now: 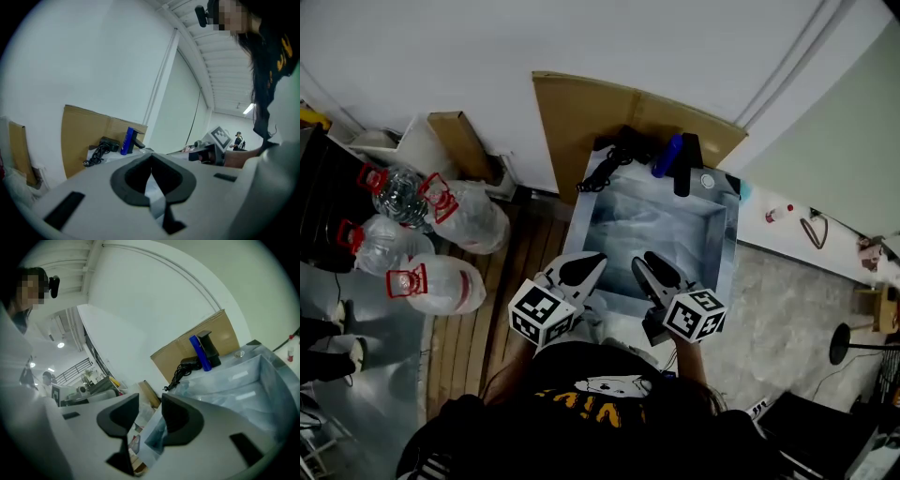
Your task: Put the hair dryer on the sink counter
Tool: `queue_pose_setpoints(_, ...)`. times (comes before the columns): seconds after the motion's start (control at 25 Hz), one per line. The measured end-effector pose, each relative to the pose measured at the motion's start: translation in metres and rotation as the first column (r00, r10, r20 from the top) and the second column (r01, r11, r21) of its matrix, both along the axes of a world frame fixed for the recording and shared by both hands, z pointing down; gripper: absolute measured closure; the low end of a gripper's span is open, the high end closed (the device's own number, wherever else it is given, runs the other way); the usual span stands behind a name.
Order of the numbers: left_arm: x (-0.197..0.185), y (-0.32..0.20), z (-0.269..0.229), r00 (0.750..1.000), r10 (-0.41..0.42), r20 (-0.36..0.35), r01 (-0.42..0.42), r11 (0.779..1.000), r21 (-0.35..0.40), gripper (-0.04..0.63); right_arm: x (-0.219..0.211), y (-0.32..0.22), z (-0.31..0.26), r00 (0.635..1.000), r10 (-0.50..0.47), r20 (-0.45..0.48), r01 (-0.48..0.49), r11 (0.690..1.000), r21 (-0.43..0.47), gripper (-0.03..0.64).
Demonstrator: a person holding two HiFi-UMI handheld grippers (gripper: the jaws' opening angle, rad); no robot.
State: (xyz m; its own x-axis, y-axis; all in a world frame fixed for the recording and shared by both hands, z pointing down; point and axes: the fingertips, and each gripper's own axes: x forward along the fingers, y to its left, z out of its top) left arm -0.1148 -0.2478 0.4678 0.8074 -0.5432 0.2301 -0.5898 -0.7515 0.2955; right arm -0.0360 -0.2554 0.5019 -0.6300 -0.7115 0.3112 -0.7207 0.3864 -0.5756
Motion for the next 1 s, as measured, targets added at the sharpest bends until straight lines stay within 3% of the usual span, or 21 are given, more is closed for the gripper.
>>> queue_pose_setpoints(0.52,0.056,0.096,-0.032,0.999,-0.034,-0.024,0.035,0.998,0.047,0.589,0.057,0.111,-0.04,0.999,-0.042,-0.015,0.043,0.993,0.111,0.503)
queue_pose_setpoints(1.0,0.072,0.176,-0.038,0.999,-0.047,-0.022,0.048,0.996,0.077,0.589,0.057,0.195,-0.047,0.994,-0.09,-0.055,0.099,0.974,0.204,0.563)
